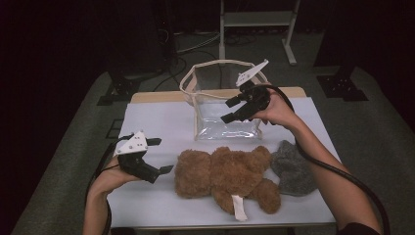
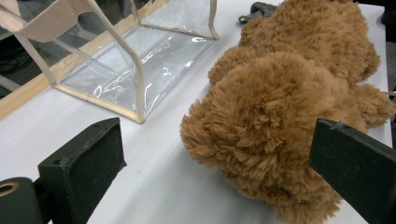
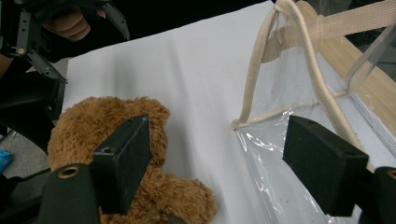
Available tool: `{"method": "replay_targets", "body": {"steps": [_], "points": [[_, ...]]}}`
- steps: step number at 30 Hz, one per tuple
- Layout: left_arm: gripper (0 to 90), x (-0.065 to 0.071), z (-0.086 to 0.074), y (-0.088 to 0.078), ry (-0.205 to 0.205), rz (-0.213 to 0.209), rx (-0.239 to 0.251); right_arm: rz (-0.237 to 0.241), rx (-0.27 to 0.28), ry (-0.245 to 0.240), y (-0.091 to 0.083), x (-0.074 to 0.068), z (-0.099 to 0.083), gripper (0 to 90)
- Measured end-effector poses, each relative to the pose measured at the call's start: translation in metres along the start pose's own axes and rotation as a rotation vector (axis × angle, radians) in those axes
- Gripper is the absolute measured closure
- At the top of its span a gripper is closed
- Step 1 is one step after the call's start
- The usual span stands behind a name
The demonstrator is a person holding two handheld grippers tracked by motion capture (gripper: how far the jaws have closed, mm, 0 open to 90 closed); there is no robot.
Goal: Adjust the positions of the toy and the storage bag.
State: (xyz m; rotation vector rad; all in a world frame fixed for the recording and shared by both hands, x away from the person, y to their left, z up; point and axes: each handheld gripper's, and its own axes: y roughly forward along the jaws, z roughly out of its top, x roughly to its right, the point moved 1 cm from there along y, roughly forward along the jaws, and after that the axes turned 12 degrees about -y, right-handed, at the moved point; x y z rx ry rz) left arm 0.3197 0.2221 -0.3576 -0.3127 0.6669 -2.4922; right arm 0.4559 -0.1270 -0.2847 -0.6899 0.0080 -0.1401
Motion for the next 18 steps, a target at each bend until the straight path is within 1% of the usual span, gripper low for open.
{"method": "replay_targets", "body": {"steps": [2,3,4,6,9,11,12,16,18], "points": [[2.7,-0.001,0.0,0.0,-0.003,-0.003,0.002,0.0,-0.005,-0.007,0.0,0.002,0.001,22.2],[2.7,-0.001,0.0,0.0,-0.008,-0.004,0.005,0.002,-0.006,-0.004,-0.001,0.003,0.002,22.2],[2.7,-0.001,-0.001,0.0,-0.002,-0.003,-0.003,0.004,0.001,-0.005,-0.001,0.004,0.003,22.9],[2.7,-0.001,-0.001,-0.001,0.0,-0.004,-0.003,0.001,0.001,-0.008,-0.001,0.007,0.004,22.9],[2.7,-0.001,-0.002,-0.002,-0.006,-0.001,-0.002,0.006,0.014,-0.009,-0.002,0.01,0.008,23.0],[2.7,-0.001,-0.002,-0.002,-0.013,-0.001,0.002,0.005,0.013,-0.015,-0.001,0.013,0.011,23.0],[2.7,-0.001,-0.003,-0.002,-0.017,-0.001,0.004,0.0,0.004,-0.02,-0.001,0.014,0.013,23.1],[2.7,-0.001,-0.004,-0.001,-0.005,-0.004,-0.016,-0.003,-0.008,-0.034,-0.001,0.019,0.019,24.7],[2.7,0.0,-0.004,-0.001,-0.009,-0.007,-0.012,-0.003,0.002,-0.037,-0.002,0.02,0.022,26.5]]}}
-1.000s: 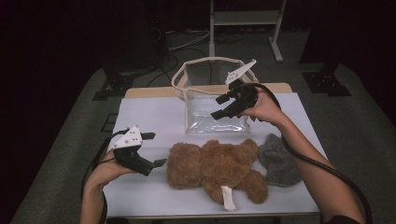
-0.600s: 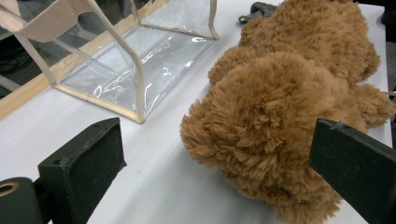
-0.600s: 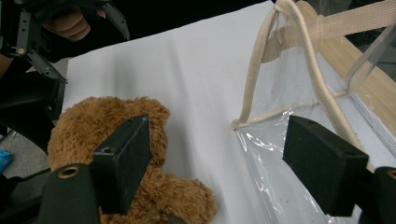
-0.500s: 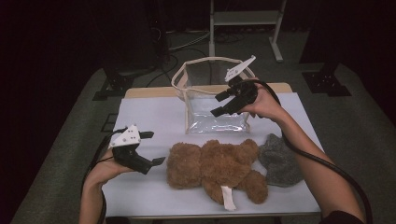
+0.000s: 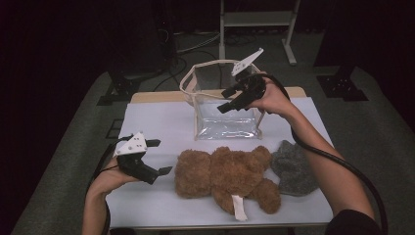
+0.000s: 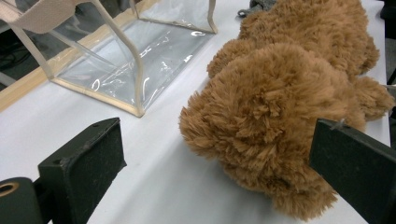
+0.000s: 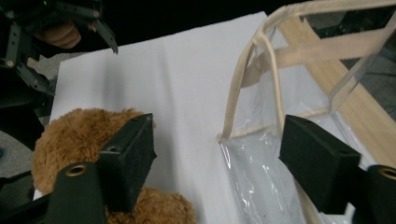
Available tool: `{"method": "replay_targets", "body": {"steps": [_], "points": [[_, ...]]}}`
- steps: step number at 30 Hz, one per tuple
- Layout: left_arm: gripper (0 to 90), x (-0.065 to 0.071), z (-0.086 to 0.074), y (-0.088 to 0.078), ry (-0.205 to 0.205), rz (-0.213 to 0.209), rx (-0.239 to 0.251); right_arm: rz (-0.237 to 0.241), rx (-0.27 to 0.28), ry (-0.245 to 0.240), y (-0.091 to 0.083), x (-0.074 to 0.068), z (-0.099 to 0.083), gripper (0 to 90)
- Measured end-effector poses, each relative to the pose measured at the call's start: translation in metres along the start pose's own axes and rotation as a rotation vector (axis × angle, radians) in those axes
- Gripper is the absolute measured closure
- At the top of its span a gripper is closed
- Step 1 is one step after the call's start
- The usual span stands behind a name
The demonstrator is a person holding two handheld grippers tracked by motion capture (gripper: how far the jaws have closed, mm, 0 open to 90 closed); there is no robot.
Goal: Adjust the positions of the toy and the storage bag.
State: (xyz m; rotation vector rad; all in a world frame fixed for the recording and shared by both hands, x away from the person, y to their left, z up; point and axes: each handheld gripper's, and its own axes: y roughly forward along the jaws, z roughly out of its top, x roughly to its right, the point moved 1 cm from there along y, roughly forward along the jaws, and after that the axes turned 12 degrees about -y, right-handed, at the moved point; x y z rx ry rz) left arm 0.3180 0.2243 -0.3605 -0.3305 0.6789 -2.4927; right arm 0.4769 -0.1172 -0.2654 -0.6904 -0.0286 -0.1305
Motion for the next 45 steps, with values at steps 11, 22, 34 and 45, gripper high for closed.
{"method": "replay_targets", "body": {"steps": [11,22,34,45], "points": [[2.7,-0.001,-0.001,-0.001,-0.001,-0.002,0.001,-0.034,-0.061,0.004,0.005,0.018,-0.004,31.2],[2.7,-0.001,-0.003,-0.002,0.0,0.001,-0.009,-0.051,-0.136,0.05,0.011,0.028,-0.016,74.9],[2.7,0.0,-0.003,-0.004,-0.007,0.002,0.001,-0.018,-0.149,0.056,0.012,0.014,-0.015,87.0],[2.7,0.0,-0.002,-0.005,-0.003,0.008,0.0,0.013,-0.108,0.048,0.014,-0.016,-0.015,86.9]]}}
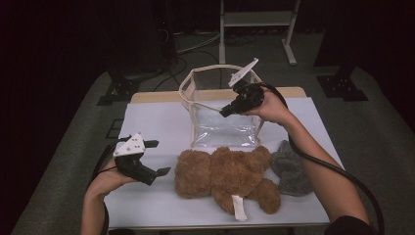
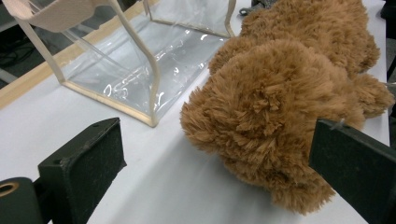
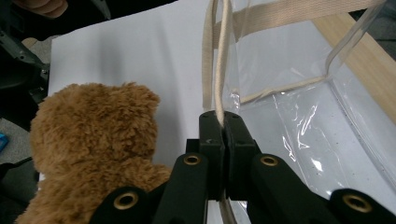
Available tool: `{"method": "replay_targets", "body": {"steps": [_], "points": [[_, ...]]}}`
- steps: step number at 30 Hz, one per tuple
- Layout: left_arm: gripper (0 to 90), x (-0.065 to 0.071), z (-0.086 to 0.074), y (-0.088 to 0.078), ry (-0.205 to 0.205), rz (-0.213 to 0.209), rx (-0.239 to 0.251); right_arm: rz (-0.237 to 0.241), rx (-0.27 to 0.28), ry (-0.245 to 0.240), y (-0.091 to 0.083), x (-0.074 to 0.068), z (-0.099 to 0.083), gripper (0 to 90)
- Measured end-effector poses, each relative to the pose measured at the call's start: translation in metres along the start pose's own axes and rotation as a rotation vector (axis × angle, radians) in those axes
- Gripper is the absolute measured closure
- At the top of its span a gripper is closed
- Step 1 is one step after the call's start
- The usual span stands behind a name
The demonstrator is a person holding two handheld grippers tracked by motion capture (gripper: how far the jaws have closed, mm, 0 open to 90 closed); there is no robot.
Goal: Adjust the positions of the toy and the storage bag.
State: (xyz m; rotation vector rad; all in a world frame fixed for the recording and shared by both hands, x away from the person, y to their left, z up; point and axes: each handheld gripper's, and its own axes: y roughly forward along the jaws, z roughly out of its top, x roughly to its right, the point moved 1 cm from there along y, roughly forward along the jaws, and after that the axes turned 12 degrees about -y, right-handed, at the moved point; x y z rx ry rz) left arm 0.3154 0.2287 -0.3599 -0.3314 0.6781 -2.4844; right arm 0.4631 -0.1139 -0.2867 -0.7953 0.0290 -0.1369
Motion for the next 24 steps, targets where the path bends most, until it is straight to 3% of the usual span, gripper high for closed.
{"method": "replay_targets", "body": {"steps": [8,15,16,19,21,24], "points": [[2.7,0.0,0.001,0.0,0.005,-0.003,0.002,0.022,0.013,0.001,-0.001,-0.02,0.001,86.9],[2.7,-0.002,0.0,-0.001,0.004,-0.002,0.005,0.023,0.024,0.023,-0.002,-0.022,-0.002,84.6],[2.7,-0.002,0.0,-0.001,0.004,-0.002,0.005,0.012,0.038,0.024,-0.005,-0.021,-0.002,73.1],[2.7,-0.004,-0.001,-0.003,-0.004,0.001,0.013,-0.035,0.115,0.026,-0.019,-0.022,-0.002,56.0],[2.7,-0.005,-0.001,-0.003,-0.005,0.004,0.012,-0.046,0.172,0.016,-0.03,-0.027,0.0,49.5],[2.7,-0.005,-0.002,-0.002,-0.011,0.006,0.011,-0.047,0.198,-0.02,-0.037,-0.038,0.0,42.2]]}}
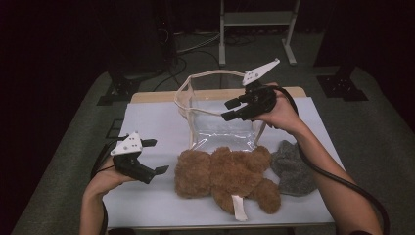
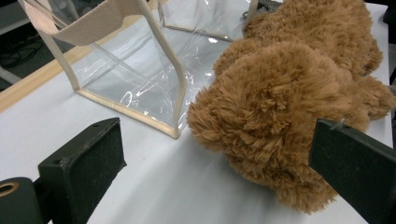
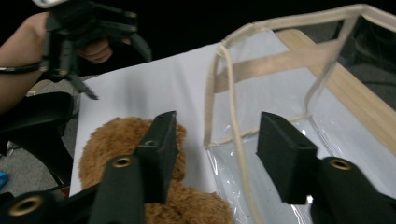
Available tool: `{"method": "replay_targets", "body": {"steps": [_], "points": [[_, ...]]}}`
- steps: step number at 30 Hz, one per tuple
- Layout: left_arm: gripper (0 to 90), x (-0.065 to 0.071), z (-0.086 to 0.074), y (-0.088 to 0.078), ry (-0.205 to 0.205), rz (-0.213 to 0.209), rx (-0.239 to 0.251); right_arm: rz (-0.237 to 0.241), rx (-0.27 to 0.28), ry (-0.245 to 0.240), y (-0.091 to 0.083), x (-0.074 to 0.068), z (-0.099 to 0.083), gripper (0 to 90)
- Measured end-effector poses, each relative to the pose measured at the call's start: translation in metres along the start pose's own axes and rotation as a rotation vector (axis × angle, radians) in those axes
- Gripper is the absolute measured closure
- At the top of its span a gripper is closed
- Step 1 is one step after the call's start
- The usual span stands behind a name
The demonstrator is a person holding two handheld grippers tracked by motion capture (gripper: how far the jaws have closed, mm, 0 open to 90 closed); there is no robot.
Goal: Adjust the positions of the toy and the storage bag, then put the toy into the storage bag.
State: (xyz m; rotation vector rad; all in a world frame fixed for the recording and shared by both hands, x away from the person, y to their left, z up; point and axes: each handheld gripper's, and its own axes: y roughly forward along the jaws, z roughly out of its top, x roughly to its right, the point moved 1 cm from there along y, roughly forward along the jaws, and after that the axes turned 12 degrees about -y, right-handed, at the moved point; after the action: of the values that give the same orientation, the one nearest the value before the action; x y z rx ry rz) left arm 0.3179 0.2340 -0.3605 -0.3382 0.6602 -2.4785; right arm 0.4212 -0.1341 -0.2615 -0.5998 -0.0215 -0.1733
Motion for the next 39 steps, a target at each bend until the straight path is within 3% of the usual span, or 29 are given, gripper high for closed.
{"method": "replay_targets", "body": {"steps": [6,11,14,17,25,28,39], "points": [[2.7,0.003,0.002,0.001,0.007,-0.005,0.001,0.03,0.003,-0.053,-0.001,-0.025,0.0,35.9],[2.7,0.004,0.001,0.003,0.0,-0.011,0.002,0.082,0.004,-0.088,0.003,-0.048,-0.005,31.6],[2.7,0.003,0.0,0.004,0.01,-0.007,-0.012,0.104,-0.014,-0.084,0.01,-0.052,-0.011,31.6],[2.7,0.002,0.001,0.002,-0.005,-0.003,0.004,0.132,-0.026,-0.083,0.017,-0.057,-0.018,30.6],[2.7,0.003,0.003,0.0,0.016,-0.007,0.005,0.166,-0.064,-0.068,0.032,-0.066,-0.035,27.0],[2.7,0.002,0.002,0.0,0.004,-0.007,0.01,0.177,-0.085,-0.068,0.039,-0.068,-0.042,25.9],[2.7,-0.001,-0.003,0.004,-0.012,-0.003,-0.008,0.181,-0.194,-0.079,0.065,-0.075,-0.065,20.3]]}}
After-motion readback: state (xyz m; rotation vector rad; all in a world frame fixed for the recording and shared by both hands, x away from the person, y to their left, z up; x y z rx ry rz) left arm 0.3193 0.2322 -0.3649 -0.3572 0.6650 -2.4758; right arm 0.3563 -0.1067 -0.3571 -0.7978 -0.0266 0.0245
